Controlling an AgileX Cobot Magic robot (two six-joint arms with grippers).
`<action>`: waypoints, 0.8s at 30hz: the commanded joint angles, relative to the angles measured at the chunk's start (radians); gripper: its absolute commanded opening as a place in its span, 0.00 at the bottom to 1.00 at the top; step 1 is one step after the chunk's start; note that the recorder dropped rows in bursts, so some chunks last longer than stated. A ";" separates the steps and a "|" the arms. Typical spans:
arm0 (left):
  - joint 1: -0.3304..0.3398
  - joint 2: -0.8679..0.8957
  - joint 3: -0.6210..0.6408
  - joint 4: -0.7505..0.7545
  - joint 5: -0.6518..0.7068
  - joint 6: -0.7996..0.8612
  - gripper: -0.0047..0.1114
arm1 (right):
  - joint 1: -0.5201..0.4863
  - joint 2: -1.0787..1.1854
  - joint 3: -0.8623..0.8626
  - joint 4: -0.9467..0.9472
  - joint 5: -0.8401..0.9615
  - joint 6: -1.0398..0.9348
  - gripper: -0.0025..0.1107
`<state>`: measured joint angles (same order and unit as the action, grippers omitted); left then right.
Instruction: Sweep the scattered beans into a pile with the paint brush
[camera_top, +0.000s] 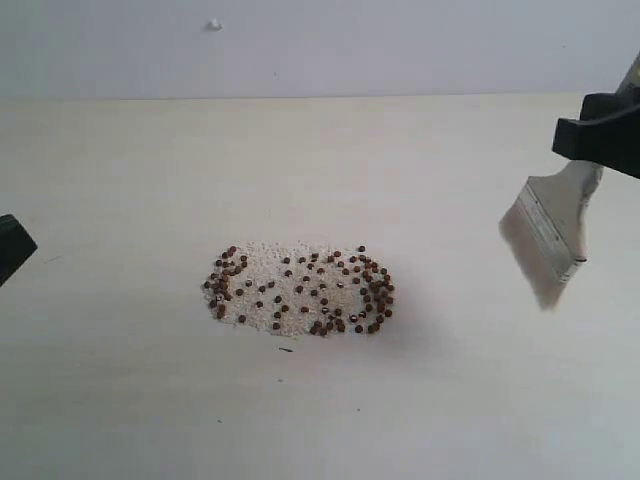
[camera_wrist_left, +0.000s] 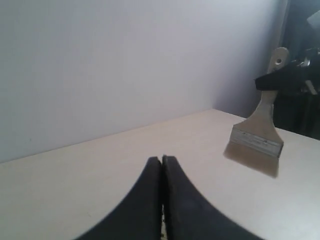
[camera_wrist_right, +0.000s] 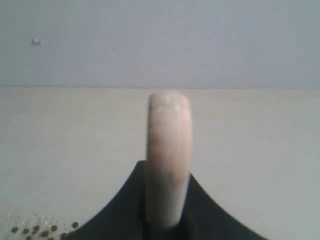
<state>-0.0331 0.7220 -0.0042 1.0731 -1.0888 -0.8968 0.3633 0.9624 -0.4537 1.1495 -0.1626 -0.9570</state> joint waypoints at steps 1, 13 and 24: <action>0.003 -0.090 0.004 0.056 0.024 -0.094 0.04 | -0.003 -0.138 0.031 -0.029 0.078 0.024 0.02; 0.003 -0.355 0.004 0.149 0.105 -0.391 0.04 | -0.003 -0.253 0.174 -0.031 0.047 0.054 0.02; 0.003 -0.528 0.004 -0.081 0.899 -0.371 0.04 | -0.003 -0.249 0.178 -0.035 0.036 0.071 0.02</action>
<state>-0.0331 0.2186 -0.0038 1.0739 -0.4554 -1.2818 0.3633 0.7125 -0.2757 1.1261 -0.1091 -0.8942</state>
